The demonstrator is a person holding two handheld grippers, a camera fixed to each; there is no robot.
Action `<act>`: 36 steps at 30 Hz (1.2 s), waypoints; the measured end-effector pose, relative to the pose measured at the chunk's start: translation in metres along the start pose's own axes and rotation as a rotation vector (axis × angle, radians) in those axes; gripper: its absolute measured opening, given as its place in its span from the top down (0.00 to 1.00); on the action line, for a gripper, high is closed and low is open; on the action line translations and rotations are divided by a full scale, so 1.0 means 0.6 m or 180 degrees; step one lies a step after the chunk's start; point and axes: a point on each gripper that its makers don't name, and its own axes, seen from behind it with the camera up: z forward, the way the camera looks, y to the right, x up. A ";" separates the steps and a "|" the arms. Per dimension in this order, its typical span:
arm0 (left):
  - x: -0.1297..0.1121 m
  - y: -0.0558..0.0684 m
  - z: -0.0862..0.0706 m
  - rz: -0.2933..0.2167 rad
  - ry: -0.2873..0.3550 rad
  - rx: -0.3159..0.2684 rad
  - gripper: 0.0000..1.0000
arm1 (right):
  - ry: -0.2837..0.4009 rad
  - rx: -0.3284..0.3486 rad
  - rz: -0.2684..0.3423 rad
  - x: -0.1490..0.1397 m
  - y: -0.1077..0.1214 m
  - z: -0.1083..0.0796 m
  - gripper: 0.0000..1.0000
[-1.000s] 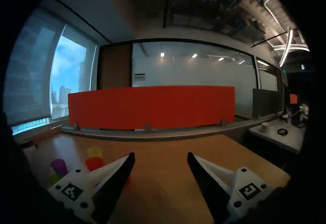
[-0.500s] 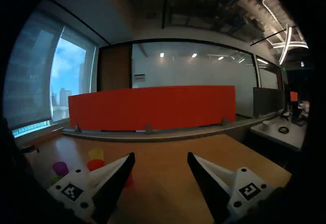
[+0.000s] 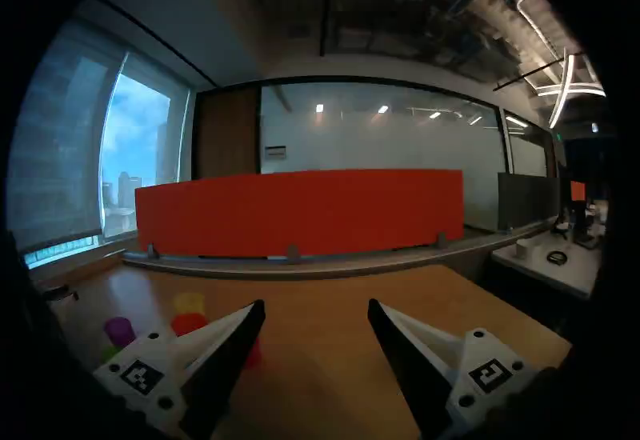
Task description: Pour water
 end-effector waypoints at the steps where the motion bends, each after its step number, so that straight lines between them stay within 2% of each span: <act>1: 0.000 0.000 0.000 0.0001 0.0000 -0.0001 0.17 | 0.0000 0.0000 0.0002 -0.001 0.001 0.000 0.00; 11: -0.002 0.001 0.001 0.0004 -0.0009 -0.0004 0.17 | 0.0010 0.0005 -0.0038 -0.009 0.007 -0.002 0.00; 24: 0.000 0.002 -0.001 0.0006 -0.0010 -0.0004 0.17 | 0.0188 -0.0040 -0.0249 -0.029 0.026 -0.001 0.00; 36: 0.000 0.002 -0.002 0.0006 -0.0012 -0.0004 0.17 | 0.0477 0.0117 -0.0339 -0.039 -0.001 0.000 0.00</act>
